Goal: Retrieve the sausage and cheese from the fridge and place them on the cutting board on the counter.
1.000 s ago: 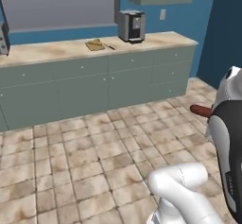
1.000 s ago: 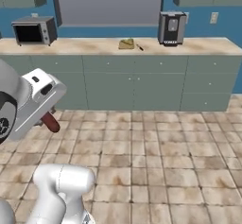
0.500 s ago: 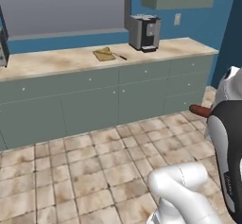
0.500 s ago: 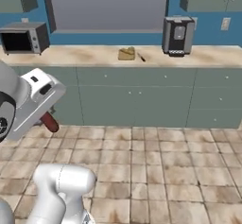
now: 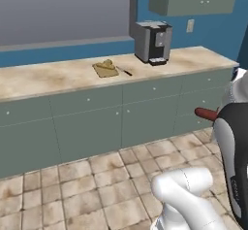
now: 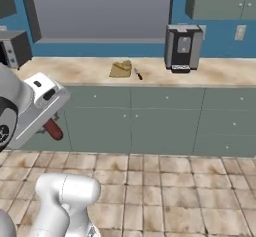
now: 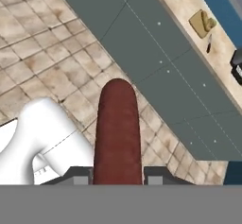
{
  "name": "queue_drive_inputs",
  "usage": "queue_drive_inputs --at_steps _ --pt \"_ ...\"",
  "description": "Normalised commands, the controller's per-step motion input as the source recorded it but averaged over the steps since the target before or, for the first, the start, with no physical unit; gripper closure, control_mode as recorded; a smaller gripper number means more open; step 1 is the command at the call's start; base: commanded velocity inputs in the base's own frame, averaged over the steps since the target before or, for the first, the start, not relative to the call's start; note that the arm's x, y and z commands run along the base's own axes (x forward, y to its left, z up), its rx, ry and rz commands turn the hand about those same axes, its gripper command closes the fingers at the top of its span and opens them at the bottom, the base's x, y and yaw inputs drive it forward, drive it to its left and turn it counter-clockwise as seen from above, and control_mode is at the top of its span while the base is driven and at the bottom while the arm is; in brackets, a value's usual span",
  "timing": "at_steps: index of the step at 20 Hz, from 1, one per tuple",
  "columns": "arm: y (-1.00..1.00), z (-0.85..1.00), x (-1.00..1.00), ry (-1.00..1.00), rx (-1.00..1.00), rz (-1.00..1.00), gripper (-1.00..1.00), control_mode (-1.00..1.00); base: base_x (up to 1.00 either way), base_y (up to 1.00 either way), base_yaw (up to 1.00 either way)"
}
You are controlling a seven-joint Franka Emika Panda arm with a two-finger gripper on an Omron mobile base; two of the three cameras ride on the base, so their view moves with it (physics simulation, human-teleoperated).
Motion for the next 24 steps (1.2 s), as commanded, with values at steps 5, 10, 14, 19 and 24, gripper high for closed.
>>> queue_drive_inputs --at_steps 5,10,14,19,24 --pt "0.00 0.00 0.00 0.00 0.00 0.00 1.00 1.00 1.00 -0.01 0.13" --pt "0.00 0.00 0.00 0.00 0.00 0.00 1.00 1.00 1.00 0.00 0.22" --pt "0.00 0.00 0.00 0.00 0.00 0.00 1.00 1.00 1.00 0.07 0.19" --pt "0.00 0.00 0.00 0.00 0.00 0.00 1.00 1.00 1.00 0.02 0.18" --pt "0.00 0.00 0.00 0.00 0.00 0.00 1.00 1.00 1.00 0.00 0.13"
